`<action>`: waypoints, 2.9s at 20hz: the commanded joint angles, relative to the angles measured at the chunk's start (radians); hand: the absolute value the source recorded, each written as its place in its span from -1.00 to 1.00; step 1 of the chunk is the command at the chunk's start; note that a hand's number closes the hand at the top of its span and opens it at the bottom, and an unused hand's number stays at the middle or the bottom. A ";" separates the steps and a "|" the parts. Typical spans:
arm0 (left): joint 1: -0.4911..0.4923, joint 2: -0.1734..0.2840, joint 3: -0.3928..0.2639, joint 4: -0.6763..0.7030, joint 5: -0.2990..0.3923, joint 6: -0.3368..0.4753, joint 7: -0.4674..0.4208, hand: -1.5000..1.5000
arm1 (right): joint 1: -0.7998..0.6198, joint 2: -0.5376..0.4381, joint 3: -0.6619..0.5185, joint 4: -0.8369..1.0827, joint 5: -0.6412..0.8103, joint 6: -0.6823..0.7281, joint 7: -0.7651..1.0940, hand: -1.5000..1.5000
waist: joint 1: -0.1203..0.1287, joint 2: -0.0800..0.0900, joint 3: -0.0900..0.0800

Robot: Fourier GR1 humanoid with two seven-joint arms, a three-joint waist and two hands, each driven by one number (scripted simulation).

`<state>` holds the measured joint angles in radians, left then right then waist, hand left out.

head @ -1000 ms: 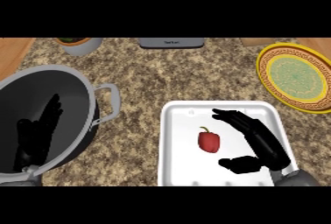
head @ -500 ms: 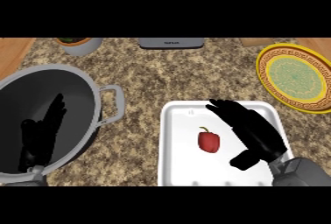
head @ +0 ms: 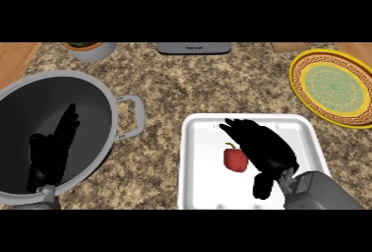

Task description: Pick the bell pepper from the tray and place it in the plate

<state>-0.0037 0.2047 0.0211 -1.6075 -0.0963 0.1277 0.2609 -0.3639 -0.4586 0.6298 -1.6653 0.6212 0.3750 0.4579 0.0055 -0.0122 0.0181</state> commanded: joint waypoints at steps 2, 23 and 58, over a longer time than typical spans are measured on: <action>-0.022 -0.076 -0.017 0.094 0.030 -0.002 -0.001 0.00 | 0.039 0.005 0.004 -0.021 0.004 0.053 0.039 -1.00 | -0.016 0.013 -0.019; 0.026 -0.155 -0.033 0.086 -0.054 -0.010 -0.037 0.00 | 0.008 0.126 -0.011 0.219 0.117 0.024 -0.068 -1.00 | -0.006 0.015 -0.018; -0.036 -0.152 0.066 0.039 -0.051 -0.075 0.044 0.00 | -0.204 -0.076 -0.653 0.492 -0.028 -0.495 -0.615 1.00 | -0.017 0.013 -0.018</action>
<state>-0.0214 0.0799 0.0966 -1.6421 -0.1544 0.0466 0.2826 -0.5414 -0.5217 0.0618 -1.1490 0.6168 -0.0512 -0.1758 -0.0020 -0.0101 0.0164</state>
